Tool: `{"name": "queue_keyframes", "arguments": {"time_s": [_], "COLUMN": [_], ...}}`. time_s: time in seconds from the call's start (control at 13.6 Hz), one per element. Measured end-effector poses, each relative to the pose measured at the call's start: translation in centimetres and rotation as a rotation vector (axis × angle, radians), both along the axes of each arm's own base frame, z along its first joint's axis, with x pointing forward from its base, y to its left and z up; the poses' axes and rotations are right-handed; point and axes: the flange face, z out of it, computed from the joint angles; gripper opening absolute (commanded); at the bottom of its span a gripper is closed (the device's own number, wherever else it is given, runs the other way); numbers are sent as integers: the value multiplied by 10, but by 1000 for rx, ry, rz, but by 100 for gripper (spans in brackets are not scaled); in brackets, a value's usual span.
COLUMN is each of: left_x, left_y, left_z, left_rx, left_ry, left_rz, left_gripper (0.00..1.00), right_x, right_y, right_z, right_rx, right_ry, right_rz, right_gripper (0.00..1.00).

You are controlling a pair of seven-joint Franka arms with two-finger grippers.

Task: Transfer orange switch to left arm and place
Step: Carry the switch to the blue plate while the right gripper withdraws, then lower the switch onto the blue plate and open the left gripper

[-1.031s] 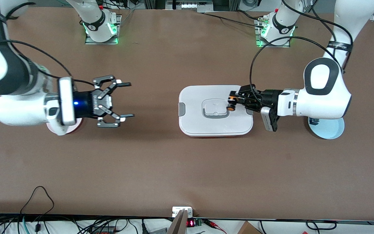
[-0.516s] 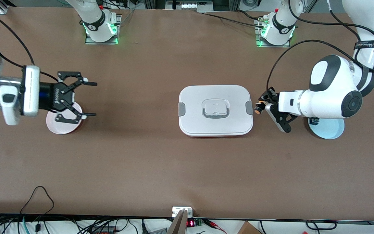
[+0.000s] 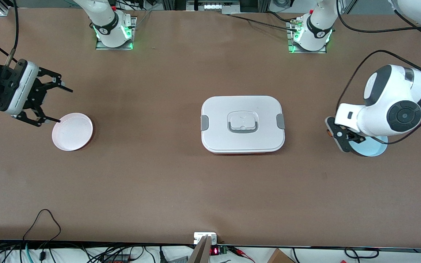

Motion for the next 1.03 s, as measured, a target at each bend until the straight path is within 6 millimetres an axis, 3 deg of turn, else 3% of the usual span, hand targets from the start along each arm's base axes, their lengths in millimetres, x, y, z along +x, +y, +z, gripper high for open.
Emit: {"name": "queue_keyframes", "arguments": {"time_s": [0.22,0.52,0.66,0.81,1.03], "left_x": [11,20,17,11,3], "left_y": [47,146,183,212,228], "left_z": [-24,-69,-86,-104,-137], "left_rx": [25,-41,-70,-105,-150], "left_ry": [3,-9,-15,-13,-25], "left_rz": [-145,-327,-397,-424,-426], "left_gripper": [22,21,18,18,19], "right_x": [-9,-31,-34,-38,-43], "right_y": [-5,-6,-8,-10,-11], "right_z": [20,21,21,19,9], "right_rx": [-154,-229,-247,-267,-264], "right_ry": [-22,111,150,173,186], "right_rz": [-187,-578,-727,-862,-986], "right_gripper": [100,100,100,100,100]}}
